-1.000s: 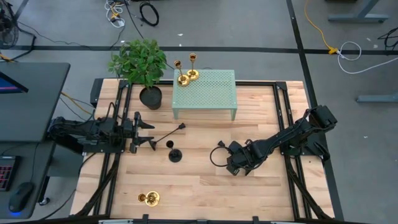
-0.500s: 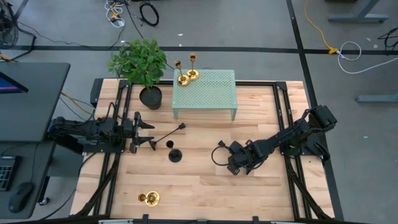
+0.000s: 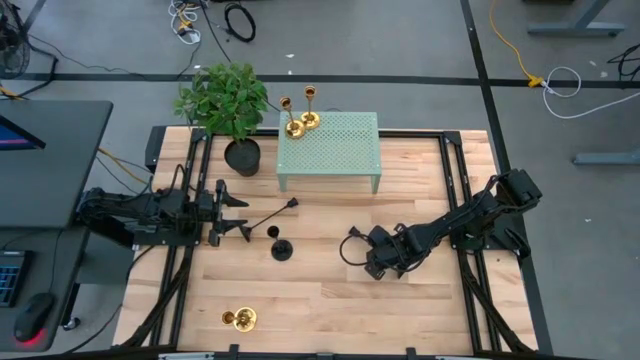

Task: Pick & Place candle stick holders
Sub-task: Put the right black candle holder on the shelf

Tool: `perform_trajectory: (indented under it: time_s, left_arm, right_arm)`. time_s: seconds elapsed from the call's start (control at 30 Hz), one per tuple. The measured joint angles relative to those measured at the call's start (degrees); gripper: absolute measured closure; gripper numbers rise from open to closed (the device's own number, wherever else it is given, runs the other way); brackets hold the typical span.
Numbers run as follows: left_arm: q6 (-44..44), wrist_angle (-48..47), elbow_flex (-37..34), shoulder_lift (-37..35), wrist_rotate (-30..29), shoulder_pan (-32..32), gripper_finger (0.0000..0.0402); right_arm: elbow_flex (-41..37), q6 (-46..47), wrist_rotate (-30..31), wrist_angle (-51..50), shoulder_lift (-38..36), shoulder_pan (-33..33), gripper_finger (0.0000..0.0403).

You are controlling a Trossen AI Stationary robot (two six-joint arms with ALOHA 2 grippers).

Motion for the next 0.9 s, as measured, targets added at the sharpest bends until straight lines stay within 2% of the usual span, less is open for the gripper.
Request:
perform_trajectory:
  time_s: [0.4,0.63,0.8,0.9]
  left_arm:
    - [0.0,0.0,0.0,0.0,0.0,0.01,0.0175]
    - [0.0,0.02,0.0,0.0,0.0,0.0,0.0175]
    - [0.0,0.02,0.0,0.0,0.0,0.02,0.0175]
    - [0.02,0.02,0.0,0.0,0.0,0.02,0.0175]
  right_arm:
    - [0.0,-4.81,1.0,5.33,-0.78,-0.1,0.04]
    - [0.0,-7.43,5.58,6.55,-5.82,-0.32,0.0401]
    - [0.0,-12.79,9.62,12.75,-9.05,-0.86,0.0401]
    - [0.0,-17.14,9.88,17.75,-10.33,-1.71,0.0401]
